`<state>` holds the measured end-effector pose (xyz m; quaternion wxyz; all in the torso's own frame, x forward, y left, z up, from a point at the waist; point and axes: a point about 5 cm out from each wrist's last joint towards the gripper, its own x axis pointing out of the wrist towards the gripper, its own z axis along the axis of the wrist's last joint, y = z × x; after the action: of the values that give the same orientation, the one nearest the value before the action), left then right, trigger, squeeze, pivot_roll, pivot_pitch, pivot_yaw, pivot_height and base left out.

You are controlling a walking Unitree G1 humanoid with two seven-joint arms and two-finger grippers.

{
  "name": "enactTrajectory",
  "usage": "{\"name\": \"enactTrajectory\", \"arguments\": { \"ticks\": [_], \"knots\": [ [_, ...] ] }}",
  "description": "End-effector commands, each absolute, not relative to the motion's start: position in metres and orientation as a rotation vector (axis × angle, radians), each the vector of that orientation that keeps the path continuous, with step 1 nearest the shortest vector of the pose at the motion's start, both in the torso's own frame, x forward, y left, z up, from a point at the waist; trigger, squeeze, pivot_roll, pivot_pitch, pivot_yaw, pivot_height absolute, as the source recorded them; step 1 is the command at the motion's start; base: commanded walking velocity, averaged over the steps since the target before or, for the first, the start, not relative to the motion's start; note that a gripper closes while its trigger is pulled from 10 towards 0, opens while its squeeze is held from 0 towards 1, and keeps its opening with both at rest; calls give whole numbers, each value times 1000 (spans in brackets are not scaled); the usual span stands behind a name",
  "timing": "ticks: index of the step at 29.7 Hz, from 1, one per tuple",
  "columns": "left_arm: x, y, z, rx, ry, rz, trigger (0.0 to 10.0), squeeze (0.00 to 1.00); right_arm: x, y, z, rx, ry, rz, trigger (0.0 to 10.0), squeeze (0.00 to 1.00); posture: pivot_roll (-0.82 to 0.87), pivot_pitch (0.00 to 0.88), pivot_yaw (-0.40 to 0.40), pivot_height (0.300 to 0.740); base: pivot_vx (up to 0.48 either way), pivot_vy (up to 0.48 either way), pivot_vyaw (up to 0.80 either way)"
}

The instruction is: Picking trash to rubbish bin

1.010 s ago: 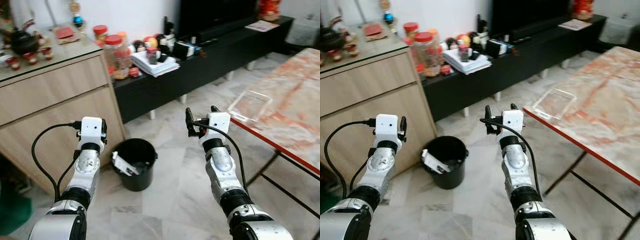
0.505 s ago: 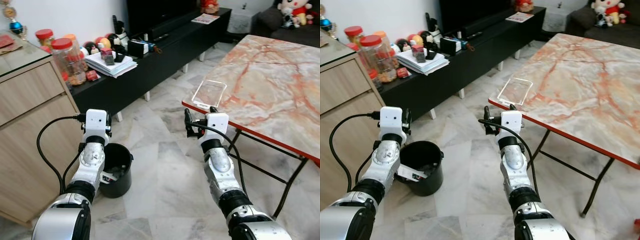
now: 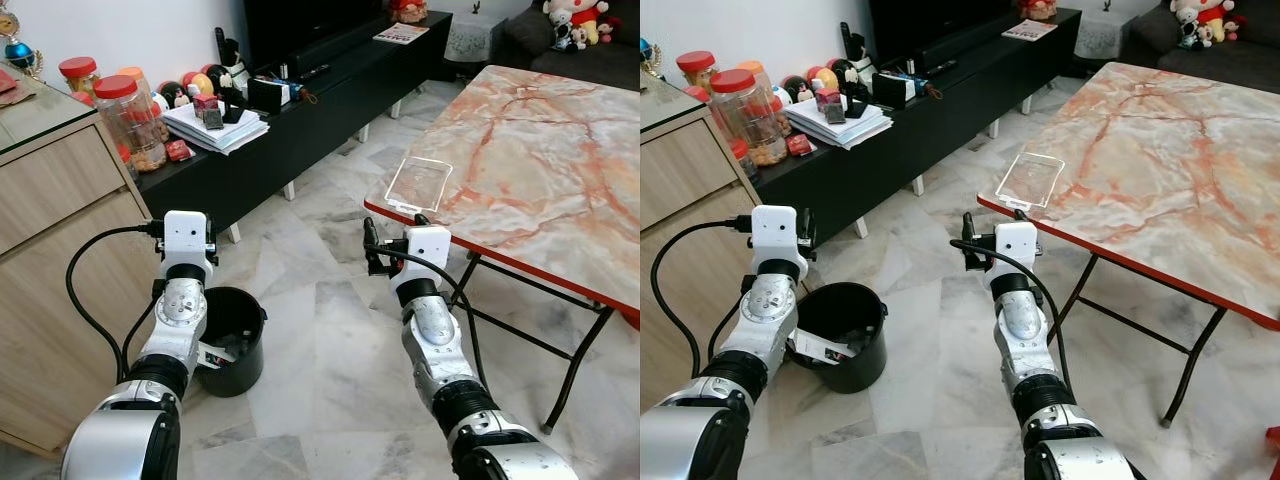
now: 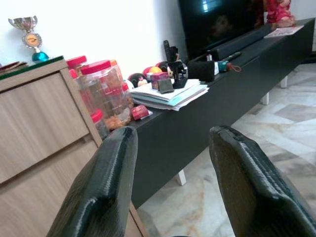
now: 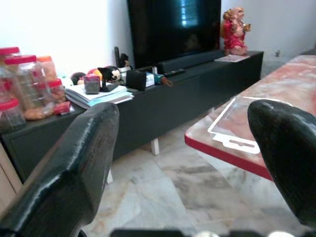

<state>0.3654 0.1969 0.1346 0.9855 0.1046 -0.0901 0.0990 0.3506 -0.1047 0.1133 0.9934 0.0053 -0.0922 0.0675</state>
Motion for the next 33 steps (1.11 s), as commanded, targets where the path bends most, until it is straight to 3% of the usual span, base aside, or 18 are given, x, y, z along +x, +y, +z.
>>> {"name": "enactTrajectory", "arguments": {
  "ticks": [1, 21, 33],
  "knots": [
    [368, 192, 140, 199, -197, 189, 10000, 0, 353, -109, 117, 3, -192, 119, 10000, 0, -80, 0, 54, 740, 0, 0, -800],
    [369, 189, 142, 187, -217, 167, 10000, 0, 353, -104, 120, 13, -198, 125, 10000, 0, -74, 7, 51, 740, 0, 0, -800],
    [368, 187, 141, 173, -216, 152, 10000, 0, 353, -103, 122, 29, -210, 132, 10000, 0, -77, 9, 48, 740, 0, 0, 0]
  ]
}}
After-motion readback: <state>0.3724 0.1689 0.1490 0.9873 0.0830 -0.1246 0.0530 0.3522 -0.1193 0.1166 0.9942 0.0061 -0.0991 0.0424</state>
